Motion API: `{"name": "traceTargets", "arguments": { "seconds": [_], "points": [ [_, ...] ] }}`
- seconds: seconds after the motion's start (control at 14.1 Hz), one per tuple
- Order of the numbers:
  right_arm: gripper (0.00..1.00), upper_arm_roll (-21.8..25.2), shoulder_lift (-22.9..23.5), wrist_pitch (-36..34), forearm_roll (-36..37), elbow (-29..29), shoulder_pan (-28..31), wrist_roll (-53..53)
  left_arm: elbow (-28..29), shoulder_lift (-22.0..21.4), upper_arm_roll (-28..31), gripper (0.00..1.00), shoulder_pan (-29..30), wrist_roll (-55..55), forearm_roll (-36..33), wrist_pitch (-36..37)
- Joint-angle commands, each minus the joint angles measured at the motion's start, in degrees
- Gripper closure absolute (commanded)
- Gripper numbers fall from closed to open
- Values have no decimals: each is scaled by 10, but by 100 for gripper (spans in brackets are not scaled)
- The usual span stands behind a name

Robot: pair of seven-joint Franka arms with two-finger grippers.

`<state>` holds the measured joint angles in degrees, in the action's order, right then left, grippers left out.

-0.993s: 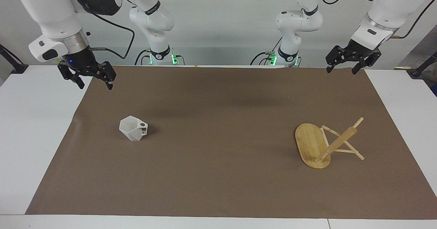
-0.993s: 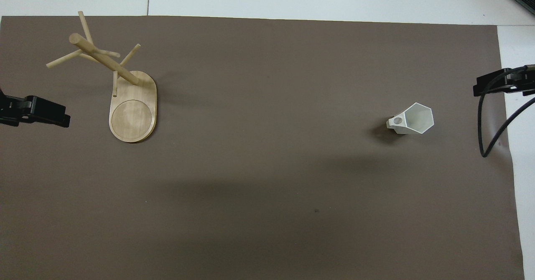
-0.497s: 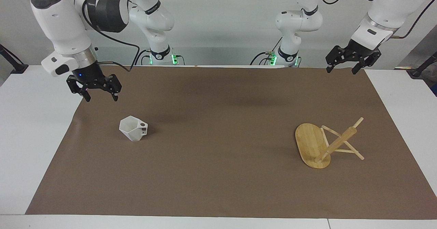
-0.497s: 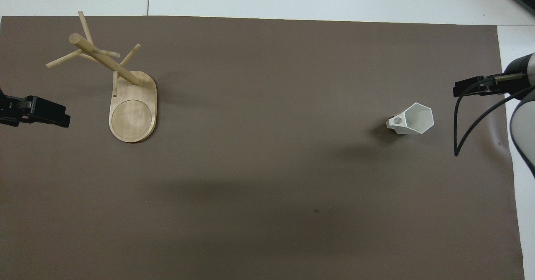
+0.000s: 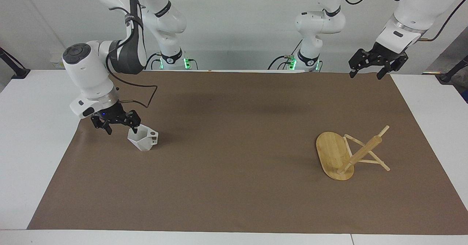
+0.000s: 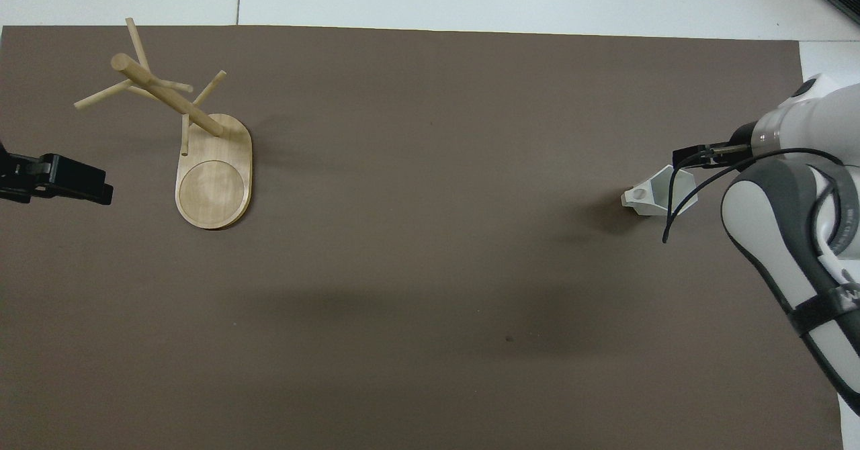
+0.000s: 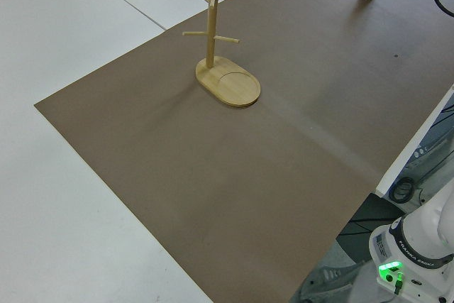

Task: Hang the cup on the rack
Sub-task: 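Reach the right gripper to the white cup and grasp its rim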

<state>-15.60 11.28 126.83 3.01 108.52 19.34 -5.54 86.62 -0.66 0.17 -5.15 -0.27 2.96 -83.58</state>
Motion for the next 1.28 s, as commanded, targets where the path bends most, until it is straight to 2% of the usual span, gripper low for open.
{"name": "traceTargets", "arguments": {
  "seconds": [0.0, 0.14, 0.5, 0.57, 0.99, 1.21],
  "points": [
    [0, -4, -7, 55, -14, 49, 7, -14, 15, -14, -3, 0, 2, 2, -10, -1],
    [0, -3, 6, 66, -14, 55, 10, -15, 15, -13, -3, 0, 2, 2, -10, -1],
    [0, -1, 0, 66, -13, 78, 21, -21, 15, -13, -3, 0, 3, 2, -10, -1],
    [3, -2, -1, 66, -13, 81, 24, -32, 15, -14, -3, 0, 3, 2, -9, -1],
    [48, -1, -1, 65, -13, 81, 33, -61, 15, -14, -3, 0, 3, 2, -9, -1],
    [87, -2, -1, 58, -13, 80, 33, -55, 15, -13, -3, 0, 3, 2, -9, -1]
  ]
}}
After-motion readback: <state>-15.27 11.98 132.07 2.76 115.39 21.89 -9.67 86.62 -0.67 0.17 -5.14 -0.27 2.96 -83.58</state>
